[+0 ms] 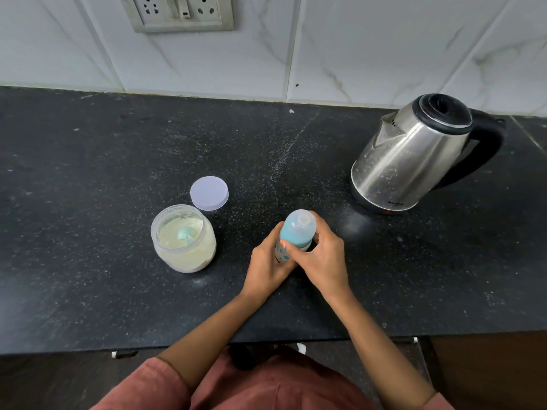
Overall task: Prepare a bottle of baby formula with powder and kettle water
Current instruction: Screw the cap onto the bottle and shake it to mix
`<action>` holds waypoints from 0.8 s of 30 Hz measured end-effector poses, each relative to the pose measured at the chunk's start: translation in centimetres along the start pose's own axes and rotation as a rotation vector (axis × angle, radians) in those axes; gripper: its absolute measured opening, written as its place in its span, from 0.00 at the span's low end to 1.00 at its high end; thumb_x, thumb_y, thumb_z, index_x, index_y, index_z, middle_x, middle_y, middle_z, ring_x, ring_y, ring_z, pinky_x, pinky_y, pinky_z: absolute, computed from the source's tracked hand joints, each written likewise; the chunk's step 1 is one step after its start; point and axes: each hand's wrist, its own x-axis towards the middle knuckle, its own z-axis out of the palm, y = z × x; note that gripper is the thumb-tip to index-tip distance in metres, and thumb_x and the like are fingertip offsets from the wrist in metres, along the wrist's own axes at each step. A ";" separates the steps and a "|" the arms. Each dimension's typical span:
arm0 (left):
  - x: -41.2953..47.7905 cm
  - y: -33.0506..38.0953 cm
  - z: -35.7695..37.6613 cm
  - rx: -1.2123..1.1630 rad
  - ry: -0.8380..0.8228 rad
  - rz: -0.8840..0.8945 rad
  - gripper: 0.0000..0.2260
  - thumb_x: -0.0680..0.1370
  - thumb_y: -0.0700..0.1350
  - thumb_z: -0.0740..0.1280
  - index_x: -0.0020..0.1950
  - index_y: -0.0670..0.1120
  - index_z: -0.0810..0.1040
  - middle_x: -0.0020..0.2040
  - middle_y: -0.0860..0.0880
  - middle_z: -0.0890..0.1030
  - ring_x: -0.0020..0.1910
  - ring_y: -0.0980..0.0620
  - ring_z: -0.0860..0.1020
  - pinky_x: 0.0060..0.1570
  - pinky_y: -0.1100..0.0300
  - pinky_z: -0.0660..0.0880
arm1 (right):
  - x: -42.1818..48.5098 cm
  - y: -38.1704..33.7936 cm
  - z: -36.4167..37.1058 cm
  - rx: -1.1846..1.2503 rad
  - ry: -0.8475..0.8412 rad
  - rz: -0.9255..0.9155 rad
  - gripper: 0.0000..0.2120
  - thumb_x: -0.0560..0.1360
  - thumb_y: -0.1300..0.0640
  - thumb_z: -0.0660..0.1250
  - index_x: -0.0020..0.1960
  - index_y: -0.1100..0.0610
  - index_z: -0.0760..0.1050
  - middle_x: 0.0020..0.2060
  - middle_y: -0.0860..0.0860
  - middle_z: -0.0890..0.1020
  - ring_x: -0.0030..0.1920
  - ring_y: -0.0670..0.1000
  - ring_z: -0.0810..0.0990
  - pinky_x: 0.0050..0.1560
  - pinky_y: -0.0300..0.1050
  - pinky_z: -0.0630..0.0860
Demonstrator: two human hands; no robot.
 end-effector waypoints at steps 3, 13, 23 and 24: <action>-0.1 0.2 0.1 0.001 0.011 0.002 0.25 0.70 0.44 0.70 0.64 0.55 0.67 0.56 0.61 0.76 0.56 0.67 0.74 0.54 0.72 0.69 | -0.3 -0.1 0.5 -0.011 0.046 0.003 0.26 0.64 0.62 0.76 0.60 0.57 0.73 0.50 0.42 0.77 0.52 0.42 0.77 0.50 0.21 0.69; -0.1 -0.1 0.1 0.015 0.034 -0.019 0.27 0.70 0.38 0.72 0.65 0.53 0.68 0.56 0.58 0.77 0.56 0.67 0.74 0.53 0.71 0.70 | -0.5 -0.5 0.7 -0.023 0.076 0.020 0.26 0.65 0.61 0.76 0.61 0.57 0.72 0.50 0.42 0.75 0.52 0.40 0.74 0.49 0.18 0.66; 0.5 -0.4 -0.9 0.025 -0.081 -0.007 0.25 0.70 0.39 0.73 0.64 0.52 0.69 0.55 0.59 0.77 0.56 0.64 0.74 0.52 0.73 0.69 | -0.2 1.2 0.2 0.069 -0.123 0.152 0.35 0.62 0.61 0.78 0.65 0.54 0.68 0.54 0.44 0.76 0.55 0.41 0.74 0.48 0.18 0.67; 0.5 -0.6 -1.1 0.054 -0.105 -0.008 0.26 0.70 0.41 0.73 0.65 0.50 0.69 0.57 0.57 0.77 0.57 0.63 0.74 0.54 0.72 0.69 | -0.2 1.5 0.4 0.069 -0.118 0.166 0.34 0.62 0.61 0.78 0.65 0.55 0.69 0.53 0.45 0.77 0.54 0.41 0.74 0.46 0.18 0.67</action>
